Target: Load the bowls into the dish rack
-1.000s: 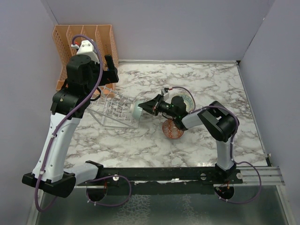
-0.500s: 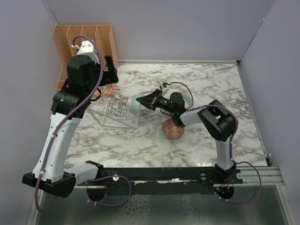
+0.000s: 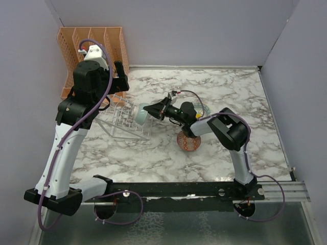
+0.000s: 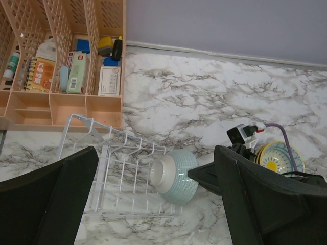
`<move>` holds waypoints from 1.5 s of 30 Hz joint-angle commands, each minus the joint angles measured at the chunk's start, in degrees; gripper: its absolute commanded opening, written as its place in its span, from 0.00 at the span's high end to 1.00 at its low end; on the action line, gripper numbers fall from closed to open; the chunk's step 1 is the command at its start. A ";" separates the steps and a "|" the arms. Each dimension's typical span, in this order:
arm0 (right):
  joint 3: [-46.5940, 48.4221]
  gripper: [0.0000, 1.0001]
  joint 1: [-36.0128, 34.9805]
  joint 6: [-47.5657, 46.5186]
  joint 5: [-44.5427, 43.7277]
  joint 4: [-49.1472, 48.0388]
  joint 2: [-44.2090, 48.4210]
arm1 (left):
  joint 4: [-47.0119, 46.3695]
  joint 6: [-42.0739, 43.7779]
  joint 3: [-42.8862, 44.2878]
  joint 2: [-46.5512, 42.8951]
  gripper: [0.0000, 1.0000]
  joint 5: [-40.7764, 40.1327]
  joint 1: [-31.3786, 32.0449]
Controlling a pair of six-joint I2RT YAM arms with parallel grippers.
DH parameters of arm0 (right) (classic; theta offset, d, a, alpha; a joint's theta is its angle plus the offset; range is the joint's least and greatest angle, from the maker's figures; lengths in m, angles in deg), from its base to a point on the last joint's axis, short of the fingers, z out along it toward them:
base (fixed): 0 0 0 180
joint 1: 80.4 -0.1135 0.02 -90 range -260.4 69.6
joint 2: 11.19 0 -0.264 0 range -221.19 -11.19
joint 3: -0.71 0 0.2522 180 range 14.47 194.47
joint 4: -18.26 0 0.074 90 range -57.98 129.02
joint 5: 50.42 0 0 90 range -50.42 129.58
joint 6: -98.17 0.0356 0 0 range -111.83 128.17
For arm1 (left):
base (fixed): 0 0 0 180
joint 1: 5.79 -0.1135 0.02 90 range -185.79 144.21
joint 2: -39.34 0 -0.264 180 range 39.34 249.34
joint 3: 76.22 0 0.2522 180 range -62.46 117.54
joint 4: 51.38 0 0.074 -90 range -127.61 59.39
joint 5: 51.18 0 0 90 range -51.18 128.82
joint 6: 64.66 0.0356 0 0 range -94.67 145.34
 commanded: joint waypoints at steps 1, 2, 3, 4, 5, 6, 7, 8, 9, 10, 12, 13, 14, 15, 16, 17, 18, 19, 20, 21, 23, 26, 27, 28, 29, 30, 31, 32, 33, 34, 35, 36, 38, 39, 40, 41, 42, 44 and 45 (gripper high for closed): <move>1.89 0.99 -0.75 3.33 1.58 -6.57 -2.31 | 0.35 0.57 0.00 -0.87 0.01 -1.20 0.21; 2.58 0.99 -0.93 3.22 2.01 -6.33 -2.76 | 0.41 0.54 -0.01 -0.83 0.01 -1.18 0.20; 2.79 0.99 -1.06 3.47 2.26 -6.34 -3.17 | 0.30 0.45 -0.01 -0.80 0.01 -1.18 0.21; 2.75 0.99 -1.11 3.79 2.16 -6.46 -3.55 | 0.24 0.46 -0.09 -0.74 0.01 -1.10 0.18; 2.60 0.99 -1.12 4.13 2.07 -6.52 -3.82 | 0.19 0.42 -0.05 -0.69 0.01 -1.05 0.15; 2.25 0.99 -1.12 4.58 1.81 -6.63 -4.08 | 0.24 0.44 -0.01 -0.65 0.01 -1.05 0.18; 1.88 0.99 -1.13 5.11 1.59 -7.04 -4.47 | 0.18 0.49 0.06 -0.65 0.01 -1.08 0.20; 1.78 0.99 -1.13 5.67 1.52 -7.31 -4.99 | 0.23 0.51 0.08 -0.61 0.01 -1.09 0.12; 1.80 0.99 -1.12 6.25 1.64 -7.53 -5.54 | 0.18 0.54 0.08 -0.64 0.01 -1.16 0.13; 2.07 0.99 -1.12 6.74 2.03 -7.53 -6.19 | 0.29 0.66 0.02 -0.66 0.01 -1.24 0.16; 2.47 0.99 -1.18 7.64 2.86 -7.48 -7.26 | 0.26 0.73 -0.20 -0.71 0.01 -1.39 0.13; 2.62 0.99 -1.21 8.03 3.17 -7.34 -7.68 | 0.18 0.68 -0.26 -0.73 0.01 -1.43 0.14; 2.59 0.99 -1.20 8.71 3.21 -7.60 -8.07 | 0.18 0.80 -0.39 -0.73 0.01 -1.48 0.18; 2.61 0.99 -1.16 9.40 2.99 -8.34 -8.49 | 0.11 0.78 -0.55 -0.73 0.01 -1.45 0.20; 2.75 0.99 -1.15 10.13 2.79 -9.42 -8.92 | 0.00 0.79 -0.61 -0.73 0.01 -1.44 0.20; 2.99 0.99 -1.15 10.68 2.74 -10.17 -9.38 | -0.10 0.75 -0.69 -0.73 0.01 -1.37 0.15; 3.32 0.99 -1.13 11.18 2.78 -10.55 -9.69 | -0.15 0.80 -0.78 -0.73 0.01 -1.35 0.17; 3.68 0.99 -1.14 11.30 2.94 -10.45 -9.80 | -0.31 0.81 -0.80 -0.71 0.01 -1.35 0.22; 3.91 0.98 -1.19 11.18 3.08 -10.21 -9.81 | -0.37 0.79 -0.87 -0.65 0.01 -1.27 0.15; 3.95 0.98 -1.14 11.01 3.13 -9.74 -9.71 | -0.44 0.79 -0.93 -0.69 0.01 -1.27 0.27; 3.81 0.98 -1.17 11.26 3.08 -9.87 -9.75 | -0.52 0.81 -1.02 -0.78 0.01 -1.26 0.29; 4.06 0.99 -1.19 12.66 2.35 -12.67 -10.06 | -0.45 1.07 -1.27 -0.87 0.01 -1.56 0.27; 4.75 0.99 -1.16 12.66 2.44 -12.80 -10.10 | -0.40 1.06 -1.38 -0.90 0.01 -1.65 0.29; 5.66 0.99 -1.18 12.33 2.92 -12.42 -10.05 | -0.49 1.05 -1.49 -0.98 0.01 -1.70 0.29; 6.92 0.99 -1.22 11.72 3.58 -11.45 -9.85 | -0.52 1.04 -1.56 -1.00 0.01 -1.64 0.26; 8.04 0.99 -1.41 10.93 4.04 -10.20 -9.48 | -0.53 0.94 -1.58 -0.98 0.01 -1.62 0.27; 9.04 0.99 -1.59 10.16 4.66 -8.83 -9.32 | -0.60 0.94 -1.59 -0.96 0.01 -1.62 0.24; 10.11 0.99 -1.71 9.63 5.18 -7.72 -9.21 | -0.62 0.90 -1.57 -0.98 0.01 -1.59 0.26; 10.91 0.99 -1.80 9.33 5.45 -7.11 -9.32 | -0.62 0.89 -1.59 -1.00 0.01 -1.66 0.28; 11.41 0.99 -1.96 9.40 5.55 -6.82 -9.47 | -0.62 0.92 -1.59 -1.00 0.01 -1.74 0.28; 11.49 0.99 -2.04 9.57 5.47 -6.77 -9.61 | -0.62 0.88 -1.63 -1.00 0.01 -1.78 0.24; 11.58 0.99 -2.13 9.67 5.51 -6.71 -9.85 | -0.60 0.85 -1.67 -1.07 0.01 -1.79 0.27; 11.44 0.99 -2.37 10.04 5.58 -6.79 -10.26 | -0.43 0.86 -1.78 -1.24 0.01 -1.79 0.26; 11.24 0.99 -2.54 10.08 5.71 -6.56 -10.35 | -0.33 0.92 -1.84 -1.30 0.01 -1.79 0.28; 10.77 0.99 -2.73 10.03 5.79 -6.39 -10.15 | -0.35 0.94 -1.85 -1.41 0.01 -1.91 0.22; 10.09 0.99 -2.93 9.99 5.56 -6.20 -9.87 | -0.30 0.97 -1.93 -1.43 0.01 -2.03 0.16; 9.04 0.99 -3.10 10.06 5.07 -6.64 -9.52 | -0.23 0.99 -2.00 -1.47 0.01 -2.10 0.20; 6.88 0.99 -3.14 10.27 3.97 -8.83 -8.73 | -0.19 0.95 -2.19 -1.52 0.01 -2.02 0.28; 5.99 0.99 -3.08 10.44 3.47 -10.09 -8.42 | -0.25 0.86 -2.32 -1.53 0.01 -1.85 0.27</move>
